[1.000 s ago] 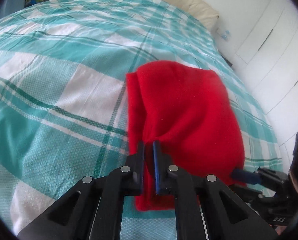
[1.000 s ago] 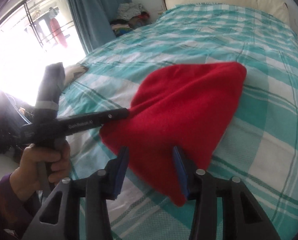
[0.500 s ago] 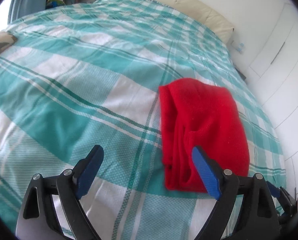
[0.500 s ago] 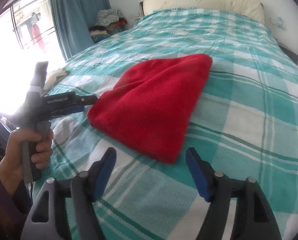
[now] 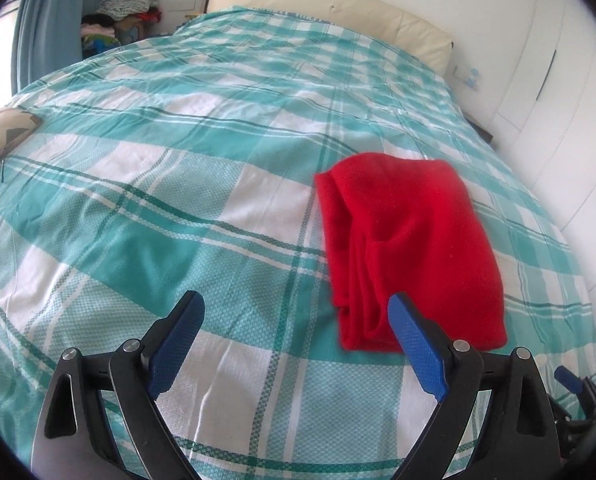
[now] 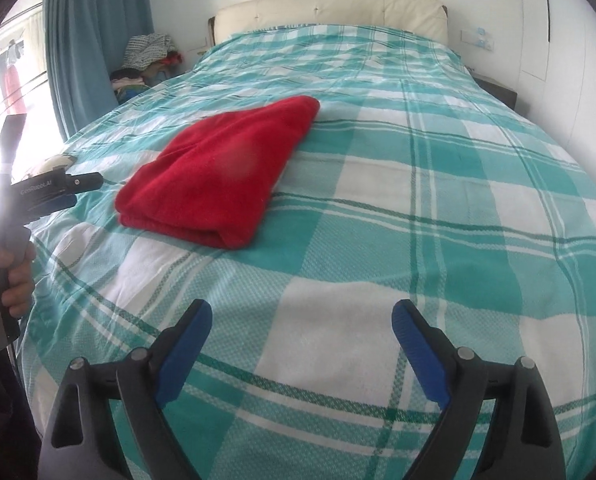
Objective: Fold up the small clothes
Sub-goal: 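Move both open grippers to the folded sweater bundle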
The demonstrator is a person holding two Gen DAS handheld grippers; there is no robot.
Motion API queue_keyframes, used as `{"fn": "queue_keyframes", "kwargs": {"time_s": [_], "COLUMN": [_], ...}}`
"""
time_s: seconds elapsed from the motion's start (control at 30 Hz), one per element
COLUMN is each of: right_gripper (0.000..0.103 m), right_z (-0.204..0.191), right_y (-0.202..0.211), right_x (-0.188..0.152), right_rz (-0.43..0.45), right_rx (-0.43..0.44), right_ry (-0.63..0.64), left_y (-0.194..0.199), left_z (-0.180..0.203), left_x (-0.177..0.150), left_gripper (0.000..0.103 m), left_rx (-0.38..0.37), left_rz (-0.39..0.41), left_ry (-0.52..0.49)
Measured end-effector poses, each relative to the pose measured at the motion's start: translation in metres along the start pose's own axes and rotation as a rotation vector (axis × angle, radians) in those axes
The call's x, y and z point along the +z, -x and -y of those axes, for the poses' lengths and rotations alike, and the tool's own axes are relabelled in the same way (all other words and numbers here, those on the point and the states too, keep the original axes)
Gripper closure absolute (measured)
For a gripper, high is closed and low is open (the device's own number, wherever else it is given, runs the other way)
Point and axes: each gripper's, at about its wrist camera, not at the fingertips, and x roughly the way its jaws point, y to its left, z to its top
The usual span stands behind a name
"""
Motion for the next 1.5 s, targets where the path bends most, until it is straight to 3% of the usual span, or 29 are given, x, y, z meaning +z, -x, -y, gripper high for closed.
{"fn": "queue_keyframes", "kwargs": {"time_s": [0.17,0.47,0.77,1.13,1.27,1.37,1.43,1.5], "right_gripper": [0.012,0.011,0.011,0.011,0.011,0.011,0.011,0.011], "right_z": [0.010,0.000,-0.032,-0.023,-0.020,-0.017,-0.013,-0.005], "right_y": [0.004,0.015,0.017,0.010,0.009,0.006,0.003,-0.002], "right_x": [-0.004,0.009,0.050,0.053,0.053,0.053,0.056,0.065], "right_rz": [0.001,0.003,0.055,0.040,0.035,0.036,0.038,0.041], "right_rx": [-0.033,-0.184,-0.386,-0.466,-0.468,-0.424,-0.307,-0.134], "right_ry": [-0.078,-0.072,0.024,0.029,0.033,0.016,-0.009,-0.042], "left_y": [0.001,0.000,0.000,-0.004,-0.004,-0.007,-0.013,-0.024], "left_z": [0.000,0.011,0.022,0.029,0.032,0.033,0.029,0.024], "left_x": [-0.001,-0.003,-0.002,-0.001,-0.001,0.000,0.007,0.020], "left_gripper": [0.008,0.007,0.006,0.006,0.006,0.006,0.006,0.006], "left_rx": [0.048,0.119,0.130,0.121,0.120,0.096,0.008,-0.099], "left_rz": [0.010,0.022,0.033,0.021,0.022,-0.005,-0.041,-0.091], "left_ry": [-0.018,-0.083,-0.121,-0.136,-0.150,-0.143,-0.109,-0.046]}}
